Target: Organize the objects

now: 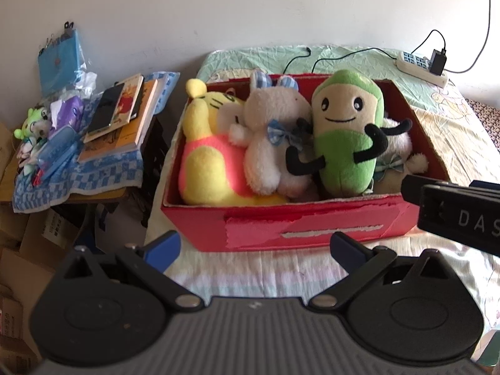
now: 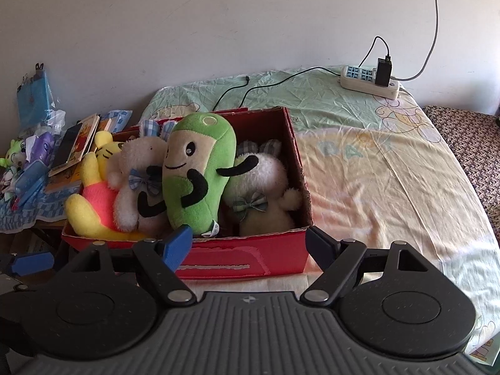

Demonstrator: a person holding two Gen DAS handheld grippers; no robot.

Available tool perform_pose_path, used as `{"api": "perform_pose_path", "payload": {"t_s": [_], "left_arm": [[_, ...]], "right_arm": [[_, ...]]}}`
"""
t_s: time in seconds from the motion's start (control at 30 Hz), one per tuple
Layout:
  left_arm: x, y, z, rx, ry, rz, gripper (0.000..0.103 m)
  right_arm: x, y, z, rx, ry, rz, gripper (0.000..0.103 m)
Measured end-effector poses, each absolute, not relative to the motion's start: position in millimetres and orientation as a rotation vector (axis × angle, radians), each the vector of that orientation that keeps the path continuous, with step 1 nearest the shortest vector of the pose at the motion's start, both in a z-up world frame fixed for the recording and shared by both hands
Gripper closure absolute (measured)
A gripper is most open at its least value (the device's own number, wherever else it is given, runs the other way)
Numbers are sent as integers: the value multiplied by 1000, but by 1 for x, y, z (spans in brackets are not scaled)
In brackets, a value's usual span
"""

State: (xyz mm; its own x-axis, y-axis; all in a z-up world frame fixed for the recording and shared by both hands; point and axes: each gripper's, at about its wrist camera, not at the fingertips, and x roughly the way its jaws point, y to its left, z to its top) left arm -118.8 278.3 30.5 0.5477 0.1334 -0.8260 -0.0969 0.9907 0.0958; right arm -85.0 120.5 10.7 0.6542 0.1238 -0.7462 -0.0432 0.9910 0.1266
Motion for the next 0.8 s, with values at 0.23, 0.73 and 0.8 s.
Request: {"api": "perform_pose_path", "payload": {"t_s": [0.23,0.73,0.8], "left_arm": [[-118,284,28,31,992,148,1],[-117,292,38,23,954,171,1],[-116,294,38,21,955,175,1]], "right_arm": [[-84,124,9,96,858,100,21],[-80,131,13,98,839,109,21],[-79,131,13,103,840,109,21]]}}
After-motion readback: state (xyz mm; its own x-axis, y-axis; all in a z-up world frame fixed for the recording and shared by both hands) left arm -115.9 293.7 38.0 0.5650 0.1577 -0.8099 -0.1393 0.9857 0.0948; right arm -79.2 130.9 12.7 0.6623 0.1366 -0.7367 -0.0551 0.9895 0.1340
